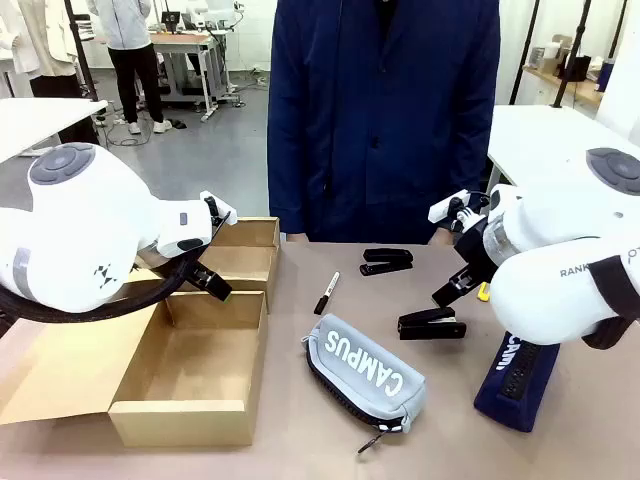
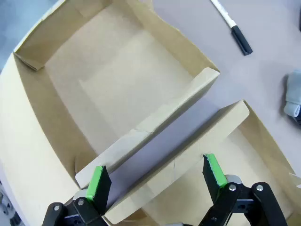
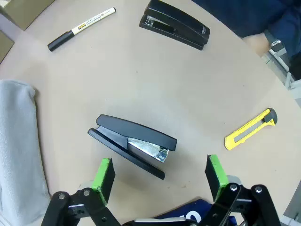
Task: Place items inside the box.
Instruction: Pick up a Pencil pouch or Stapler and place it inside the Mailer Box closest to the robot.
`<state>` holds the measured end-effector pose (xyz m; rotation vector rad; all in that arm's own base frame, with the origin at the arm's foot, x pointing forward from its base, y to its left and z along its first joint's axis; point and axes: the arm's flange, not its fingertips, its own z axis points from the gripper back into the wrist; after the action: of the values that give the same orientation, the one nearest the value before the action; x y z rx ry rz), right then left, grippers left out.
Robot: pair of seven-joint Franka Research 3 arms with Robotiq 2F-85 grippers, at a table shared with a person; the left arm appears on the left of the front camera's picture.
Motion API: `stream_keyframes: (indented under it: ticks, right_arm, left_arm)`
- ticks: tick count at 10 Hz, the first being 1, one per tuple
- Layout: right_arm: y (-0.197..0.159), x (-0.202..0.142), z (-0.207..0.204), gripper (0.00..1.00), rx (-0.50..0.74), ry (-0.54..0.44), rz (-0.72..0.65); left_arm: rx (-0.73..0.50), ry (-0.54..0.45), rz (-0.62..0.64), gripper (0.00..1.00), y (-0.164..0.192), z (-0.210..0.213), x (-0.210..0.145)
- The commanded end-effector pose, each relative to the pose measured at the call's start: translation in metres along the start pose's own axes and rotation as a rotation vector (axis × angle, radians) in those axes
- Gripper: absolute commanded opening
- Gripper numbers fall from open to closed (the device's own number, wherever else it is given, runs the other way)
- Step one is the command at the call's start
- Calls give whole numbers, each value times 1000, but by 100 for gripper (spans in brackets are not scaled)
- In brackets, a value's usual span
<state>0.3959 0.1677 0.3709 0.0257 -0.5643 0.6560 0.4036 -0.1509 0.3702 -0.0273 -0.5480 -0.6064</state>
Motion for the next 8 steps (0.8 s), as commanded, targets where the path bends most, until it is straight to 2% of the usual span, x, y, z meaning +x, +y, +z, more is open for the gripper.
stream_keyframes:
  ticks: [1,8]
  right_arm:
    - [0,0,0,100,0,0,0]
    - [0,0,0,100,0,0,0]
  left_arm:
    - [0,0,0,100,0,0,0]
    - [0,0,0,100,0,0,0]
